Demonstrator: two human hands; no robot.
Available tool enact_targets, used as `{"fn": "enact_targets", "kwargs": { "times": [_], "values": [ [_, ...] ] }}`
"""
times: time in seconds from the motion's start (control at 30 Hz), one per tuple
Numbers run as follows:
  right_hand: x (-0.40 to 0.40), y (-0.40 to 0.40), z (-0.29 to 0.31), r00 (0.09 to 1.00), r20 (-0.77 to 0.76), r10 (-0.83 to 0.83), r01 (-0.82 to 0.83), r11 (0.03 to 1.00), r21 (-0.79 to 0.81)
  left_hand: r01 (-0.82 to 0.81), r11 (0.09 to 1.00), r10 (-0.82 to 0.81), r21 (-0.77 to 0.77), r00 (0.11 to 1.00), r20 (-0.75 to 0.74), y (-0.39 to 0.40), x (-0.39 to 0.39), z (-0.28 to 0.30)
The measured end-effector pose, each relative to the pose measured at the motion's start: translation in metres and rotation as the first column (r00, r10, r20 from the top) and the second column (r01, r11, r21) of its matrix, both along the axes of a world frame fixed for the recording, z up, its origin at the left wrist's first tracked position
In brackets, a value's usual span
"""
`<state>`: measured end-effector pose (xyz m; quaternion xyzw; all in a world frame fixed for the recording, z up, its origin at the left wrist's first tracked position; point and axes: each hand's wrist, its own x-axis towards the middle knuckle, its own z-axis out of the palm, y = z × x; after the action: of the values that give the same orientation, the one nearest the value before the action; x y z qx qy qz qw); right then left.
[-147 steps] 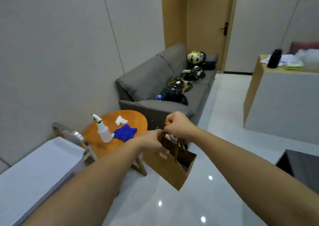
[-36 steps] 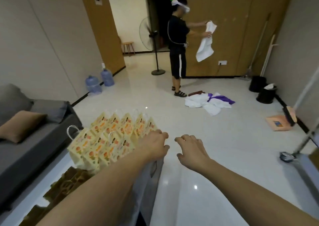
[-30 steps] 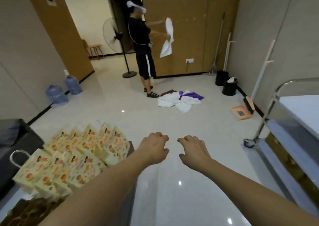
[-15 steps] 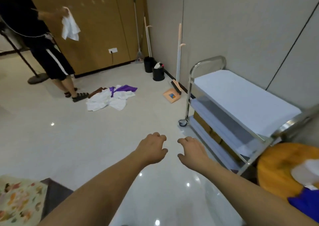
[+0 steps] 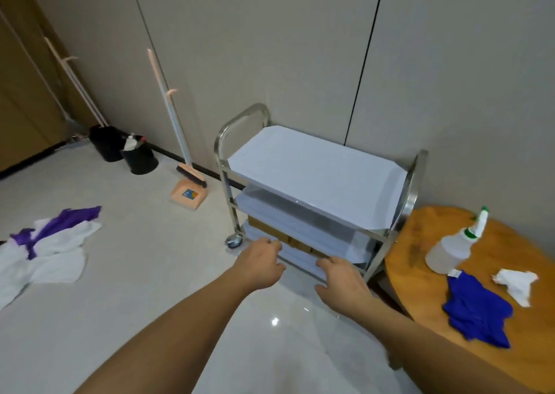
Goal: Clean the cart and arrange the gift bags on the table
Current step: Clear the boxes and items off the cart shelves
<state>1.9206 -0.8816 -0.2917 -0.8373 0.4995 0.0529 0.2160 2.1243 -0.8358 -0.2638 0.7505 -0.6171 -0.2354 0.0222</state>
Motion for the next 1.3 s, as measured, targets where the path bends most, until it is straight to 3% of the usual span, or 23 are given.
{"fn": "enact_targets", "kwargs": {
  "times": [0.2,0.37,0.6,0.8,0.97,1.1,1.3],
  "values": [
    [0.001,-0.032,-0.030,0.986,-0.027,-0.164,0.166,0.983,0.079,0.111,0.993,-0.109,0.030,0.991,-0.073,-0.069,-0.004,-0.032],
    [0.002,-0.074,-0.087,0.972,-0.022,-0.232,0.233,0.960,0.158,0.047,0.996,-0.033,0.079,0.986,-0.164,-0.122,-0.011,-0.092],
    [0.004,-0.128,-0.226,0.919,0.003,-0.394,0.386,0.901,0.200,0.046,0.991,-0.023,0.126,0.983,-0.181,-0.182,-0.014,-0.241],
    [0.011,-0.165,-0.379,0.886,0.041,-0.462,0.445,0.871,0.206,0.086,0.995,-0.079,0.044,0.986,-0.144,-0.225,-0.018,-0.390],
    [0.006,-0.206,-0.490,0.847,0.086,-0.525,0.516,0.850,0.108,0.156,0.987,-0.162,-0.048,0.975,-0.155,-0.255,-0.029,-0.500],
    [0.008,-0.249,-0.561,0.864,0.078,-0.498,0.501,0.865,-0.020,0.242,0.954,-0.256,-0.176,0.964,-0.065,-0.281,-0.045,-0.573],
    [0.004,-0.290,-0.627,0.869,0.142,-0.474,0.493,0.853,-0.171,0.255,0.915,-0.256,-0.313,0.966,0.039,-0.331,-0.065,-0.633]
  ]
}}
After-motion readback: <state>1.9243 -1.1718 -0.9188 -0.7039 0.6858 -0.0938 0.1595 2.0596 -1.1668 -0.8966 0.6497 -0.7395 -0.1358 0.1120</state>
